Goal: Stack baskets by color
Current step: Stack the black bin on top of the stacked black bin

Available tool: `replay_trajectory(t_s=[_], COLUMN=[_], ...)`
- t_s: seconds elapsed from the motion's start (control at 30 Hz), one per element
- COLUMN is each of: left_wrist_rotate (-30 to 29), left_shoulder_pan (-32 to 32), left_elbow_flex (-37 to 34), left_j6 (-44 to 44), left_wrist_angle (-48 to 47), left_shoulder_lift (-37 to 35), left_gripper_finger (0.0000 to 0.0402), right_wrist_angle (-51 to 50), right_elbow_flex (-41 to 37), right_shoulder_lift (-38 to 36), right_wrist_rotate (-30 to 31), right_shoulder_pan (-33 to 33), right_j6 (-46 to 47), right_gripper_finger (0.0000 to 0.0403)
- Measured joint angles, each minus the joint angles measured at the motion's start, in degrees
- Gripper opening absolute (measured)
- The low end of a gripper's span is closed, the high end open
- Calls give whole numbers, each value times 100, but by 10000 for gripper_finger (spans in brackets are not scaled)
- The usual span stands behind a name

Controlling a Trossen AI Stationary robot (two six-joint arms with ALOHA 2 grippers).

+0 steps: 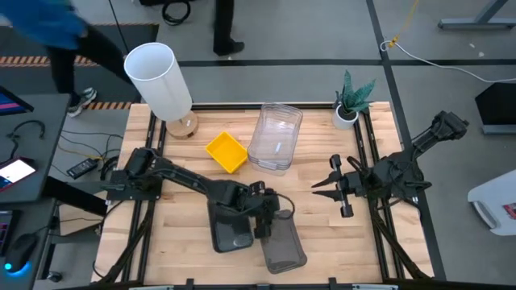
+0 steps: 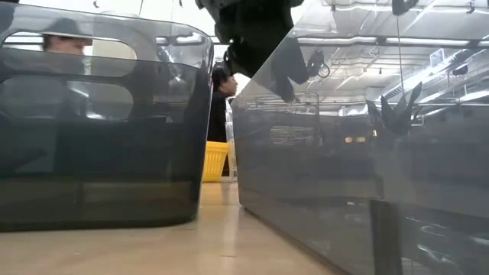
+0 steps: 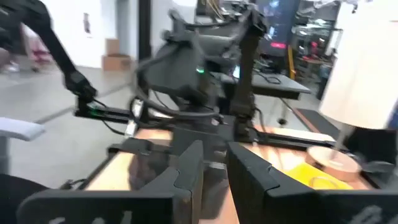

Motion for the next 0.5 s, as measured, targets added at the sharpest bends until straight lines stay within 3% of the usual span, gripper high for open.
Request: replay_trajectory(t_s=[0.23, 0.37, 0.5], left_wrist_rotate=[255, 276, 288], left_shoulder_pan=[157, 166, 220], left_elbow_flex=[0, -3, -2], left_j6=[178, 231, 241], left_wrist_angle=[60, 59, 59], left_shoulder_lift=[185, 311, 463], left_gripper_finger=[234, 231, 215], right_wrist_angle=[653, 824, 918], right_elbow_flex=[-714, -951, -1032], right_shoulder_lift=[-268, -395, -494], right_wrist_rotate=[-861, -1356, -1435], right_shoulder_pan=[-788, -1194, -1357], right_j6=[310, 548, 642], right_gripper_finger=[40, 19, 7])
